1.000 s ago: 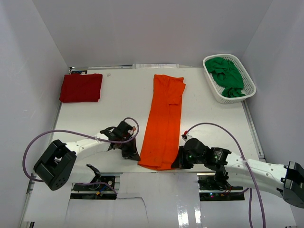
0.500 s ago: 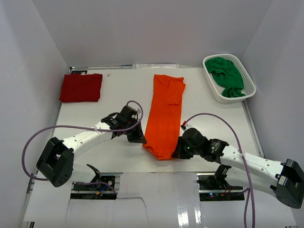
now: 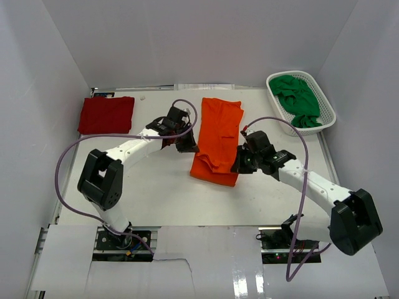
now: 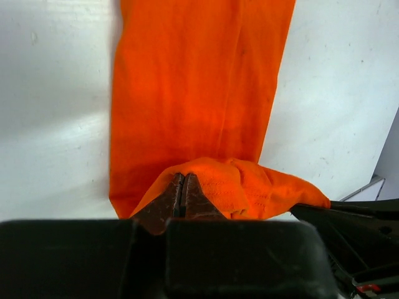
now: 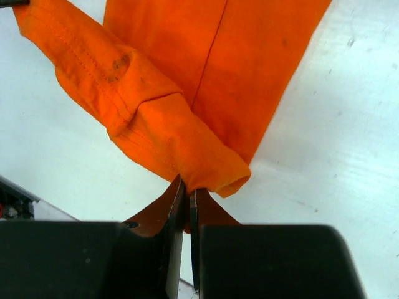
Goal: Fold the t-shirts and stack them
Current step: Fold the folded rectangular tshirt in 1/3 of the way
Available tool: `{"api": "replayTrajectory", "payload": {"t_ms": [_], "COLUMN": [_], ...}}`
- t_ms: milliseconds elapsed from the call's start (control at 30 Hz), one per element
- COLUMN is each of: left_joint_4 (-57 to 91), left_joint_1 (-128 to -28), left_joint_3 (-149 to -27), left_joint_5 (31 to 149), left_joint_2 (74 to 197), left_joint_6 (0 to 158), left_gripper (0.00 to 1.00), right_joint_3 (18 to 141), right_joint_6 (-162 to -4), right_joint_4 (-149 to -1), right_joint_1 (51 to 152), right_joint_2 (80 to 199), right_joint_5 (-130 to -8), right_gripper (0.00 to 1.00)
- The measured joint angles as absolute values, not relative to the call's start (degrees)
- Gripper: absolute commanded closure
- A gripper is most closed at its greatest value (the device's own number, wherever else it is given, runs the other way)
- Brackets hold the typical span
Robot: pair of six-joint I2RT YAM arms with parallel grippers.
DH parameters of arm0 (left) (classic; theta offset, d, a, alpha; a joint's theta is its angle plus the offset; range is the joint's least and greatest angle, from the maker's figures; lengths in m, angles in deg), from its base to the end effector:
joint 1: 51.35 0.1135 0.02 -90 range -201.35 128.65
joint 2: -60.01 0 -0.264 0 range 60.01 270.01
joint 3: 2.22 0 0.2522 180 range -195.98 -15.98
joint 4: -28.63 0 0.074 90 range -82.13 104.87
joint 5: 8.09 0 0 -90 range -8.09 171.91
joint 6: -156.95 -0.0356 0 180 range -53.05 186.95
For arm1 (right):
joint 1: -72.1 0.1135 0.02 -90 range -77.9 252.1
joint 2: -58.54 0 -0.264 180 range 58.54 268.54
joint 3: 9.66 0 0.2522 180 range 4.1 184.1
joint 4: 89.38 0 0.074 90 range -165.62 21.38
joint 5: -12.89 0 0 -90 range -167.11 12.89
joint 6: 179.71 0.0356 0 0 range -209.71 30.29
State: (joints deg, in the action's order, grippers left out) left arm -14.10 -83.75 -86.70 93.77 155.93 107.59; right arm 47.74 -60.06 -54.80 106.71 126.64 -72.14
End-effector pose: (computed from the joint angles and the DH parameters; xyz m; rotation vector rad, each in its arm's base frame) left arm 0.2985 -0.1981 0.2378 -0.1022 2.6632 -0.7348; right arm 0.2010 0.1425 0.2338 -0.1498 2.4477 0.6265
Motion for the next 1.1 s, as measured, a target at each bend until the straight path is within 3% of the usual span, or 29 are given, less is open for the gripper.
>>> {"api": "replayTrajectory", "payload": {"t_ms": [433, 900, 1100], "left_joint_4": [-12.5, -11.87, -11.98], "left_joint_1": [-79.93, -78.53, -78.07], "left_joint_3": [-98.33, -107.36, -109.08], "left_joint_5": [93.51, 94.56, 94.82], "left_joint_2": [170.29, 176.89, 179.03], "left_joint_6": [106.33, 105.93, 105.93], "left_gripper": [1.0, 1.0, 0.97], "right_joint_3": [60.02, 66.36, 69.92], "right_joint_6": [-68.69, -71.05, -71.77], "right_joint_4": [-56.53, -57.47, -57.47], "right_joint_1": [99.32, 97.18, 96.5], "right_joint_2": [143.6, 151.6, 154.77], "right_joint_5": [-69.95, -68.8, -68.82], "right_gripper": [0.92, 0.92, 0.84]}}
